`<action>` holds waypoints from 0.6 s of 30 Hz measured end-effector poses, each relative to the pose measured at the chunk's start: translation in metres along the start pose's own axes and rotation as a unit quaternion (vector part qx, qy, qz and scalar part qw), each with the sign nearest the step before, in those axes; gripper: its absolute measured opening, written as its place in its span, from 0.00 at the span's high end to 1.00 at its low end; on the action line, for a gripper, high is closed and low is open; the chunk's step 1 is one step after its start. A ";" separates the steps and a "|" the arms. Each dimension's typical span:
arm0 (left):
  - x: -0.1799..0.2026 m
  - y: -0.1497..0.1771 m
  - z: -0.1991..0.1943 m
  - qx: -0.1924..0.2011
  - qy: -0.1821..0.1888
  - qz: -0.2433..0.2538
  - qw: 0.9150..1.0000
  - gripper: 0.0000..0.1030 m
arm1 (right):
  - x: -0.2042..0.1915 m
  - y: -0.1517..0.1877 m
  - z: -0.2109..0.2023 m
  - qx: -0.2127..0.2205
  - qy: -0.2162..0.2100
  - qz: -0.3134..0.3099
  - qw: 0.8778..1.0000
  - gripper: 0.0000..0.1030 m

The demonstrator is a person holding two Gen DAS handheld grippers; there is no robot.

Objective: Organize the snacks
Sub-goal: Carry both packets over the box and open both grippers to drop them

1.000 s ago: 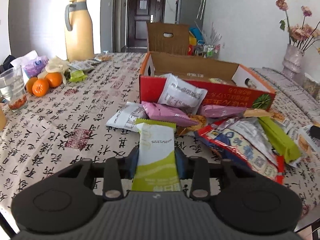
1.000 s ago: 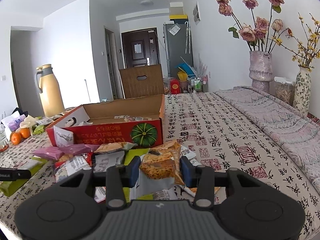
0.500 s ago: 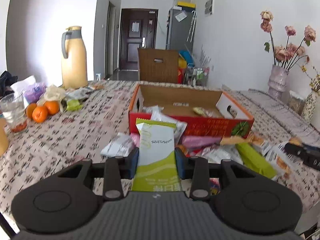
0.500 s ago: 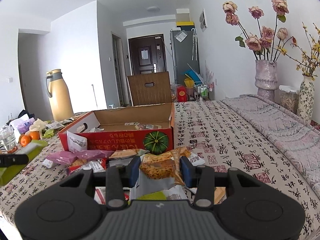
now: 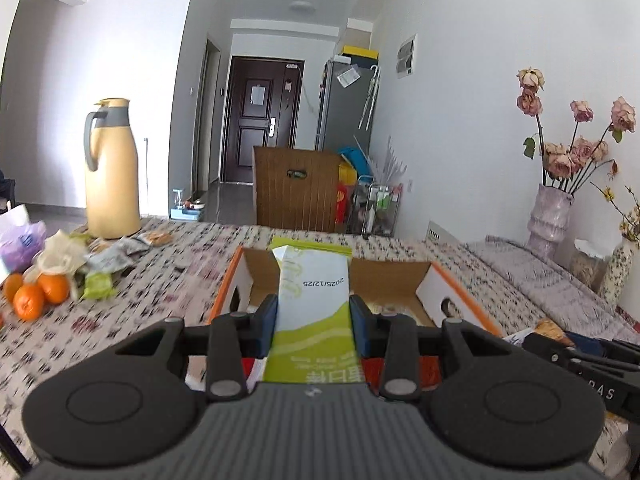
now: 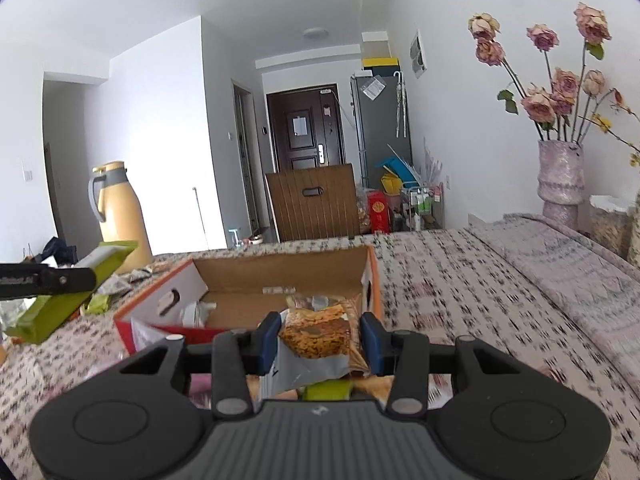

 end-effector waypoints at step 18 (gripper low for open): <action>0.001 -0.006 0.115 -0.032 -0.023 -0.006 0.999 0.63 | -0.016 -0.029 0.134 -0.018 -0.005 -0.002 1.000 0.59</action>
Point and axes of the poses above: each gripper's, at about its wrist camera, not at the fingertips, and z roughly the way its jaws point, x to its right, y to its underside, the point moved 6 cm from there along z, roughly the way its jaws point, and after that the axes turned 8 degrees about x, right-handed, at the moved point
